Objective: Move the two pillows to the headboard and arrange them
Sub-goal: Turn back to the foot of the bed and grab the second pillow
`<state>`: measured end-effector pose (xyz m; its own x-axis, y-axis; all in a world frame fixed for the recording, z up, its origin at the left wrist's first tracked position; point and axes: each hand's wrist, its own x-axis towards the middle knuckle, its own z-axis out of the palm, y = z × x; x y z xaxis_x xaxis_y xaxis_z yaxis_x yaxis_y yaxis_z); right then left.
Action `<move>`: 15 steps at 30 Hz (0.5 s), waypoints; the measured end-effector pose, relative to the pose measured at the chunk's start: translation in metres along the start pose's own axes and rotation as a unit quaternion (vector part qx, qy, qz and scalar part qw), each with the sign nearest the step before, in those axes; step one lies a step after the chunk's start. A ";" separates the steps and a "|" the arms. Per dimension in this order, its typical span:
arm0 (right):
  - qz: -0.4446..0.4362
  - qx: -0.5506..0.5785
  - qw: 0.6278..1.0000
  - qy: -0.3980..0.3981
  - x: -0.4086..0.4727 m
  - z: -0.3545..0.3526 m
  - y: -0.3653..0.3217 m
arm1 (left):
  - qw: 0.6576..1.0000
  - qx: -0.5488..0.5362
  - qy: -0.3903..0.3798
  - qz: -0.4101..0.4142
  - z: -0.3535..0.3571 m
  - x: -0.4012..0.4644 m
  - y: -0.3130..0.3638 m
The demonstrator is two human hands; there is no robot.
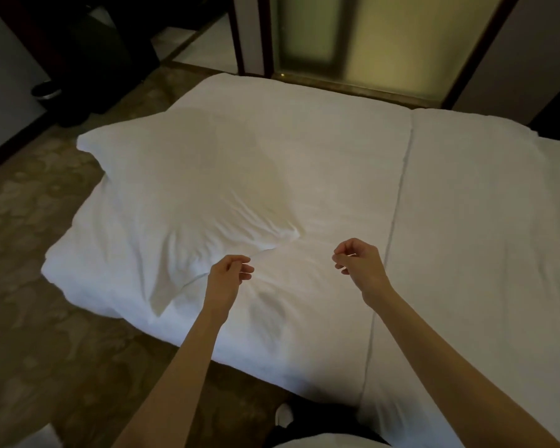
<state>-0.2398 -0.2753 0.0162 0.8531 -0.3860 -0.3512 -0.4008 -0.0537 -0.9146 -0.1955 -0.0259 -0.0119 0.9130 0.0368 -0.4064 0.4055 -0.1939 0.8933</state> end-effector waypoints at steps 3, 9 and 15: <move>0.004 0.000 1.000 -0.026 0.029 0.020 -0.004 | 0.999 -0.006 0.033 0.000 -0.011 0.018 0.004; 0.012 -0.004 0.998 -0.055 0.073 0.064 -0.021 | 0.997 0.005 0.077 -0.012 -0.046 0.053 0.015; 0.015 -0.033 0.997 -0.066 0.118 0.122 -0.045 | 0.992 0.009 0.123 0.002 -0.091 0.116 0.028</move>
<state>-0.0806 -0.2061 -0.0089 0.8752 -0.2632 -0.4058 -0.4443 -0.1056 -0.8896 -0.0739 0.0626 -0.0170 0.8989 0.2733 -0.3424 0.4036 -0.2126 0.8899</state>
